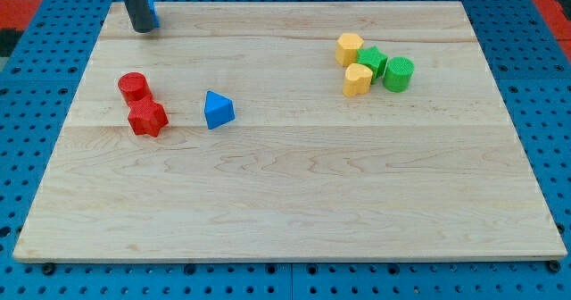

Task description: Slide the blue triangle up

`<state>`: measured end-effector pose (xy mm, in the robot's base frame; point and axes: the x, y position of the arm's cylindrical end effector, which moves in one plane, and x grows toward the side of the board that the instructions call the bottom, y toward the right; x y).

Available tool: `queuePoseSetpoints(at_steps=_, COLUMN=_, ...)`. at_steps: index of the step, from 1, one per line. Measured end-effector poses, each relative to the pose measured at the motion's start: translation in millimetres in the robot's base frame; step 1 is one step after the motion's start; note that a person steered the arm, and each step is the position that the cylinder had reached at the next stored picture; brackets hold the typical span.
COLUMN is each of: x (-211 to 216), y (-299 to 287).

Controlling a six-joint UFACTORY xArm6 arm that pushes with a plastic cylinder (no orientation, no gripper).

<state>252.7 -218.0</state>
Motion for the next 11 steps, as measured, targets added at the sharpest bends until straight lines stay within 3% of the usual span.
queuePoseSetpoints(at_steps=1, x=6, y=8)
queuePoseSetpoints(at_steps=2, x=64, y=83)
queuePoseSetpoints(at_steps=3, x=93, y=141)
queuePoseSetpoints(at_steps=4, x=182, y=214)
queuePoseSetpoints(at_steps=5, x=226, y=162)
queuePoseSetpoints(at_steps=6, x=241, y=131)
queuePoseSetpoints(at_steps=7, x=174, y=125)
queuePoseSetpoints(at_steps=8, x=142, y=119)
queuePoseSetpoints(at_steps=9, x=113, y=119)
queuePoseSetpoints(at_steps=11, x=95, y=63)
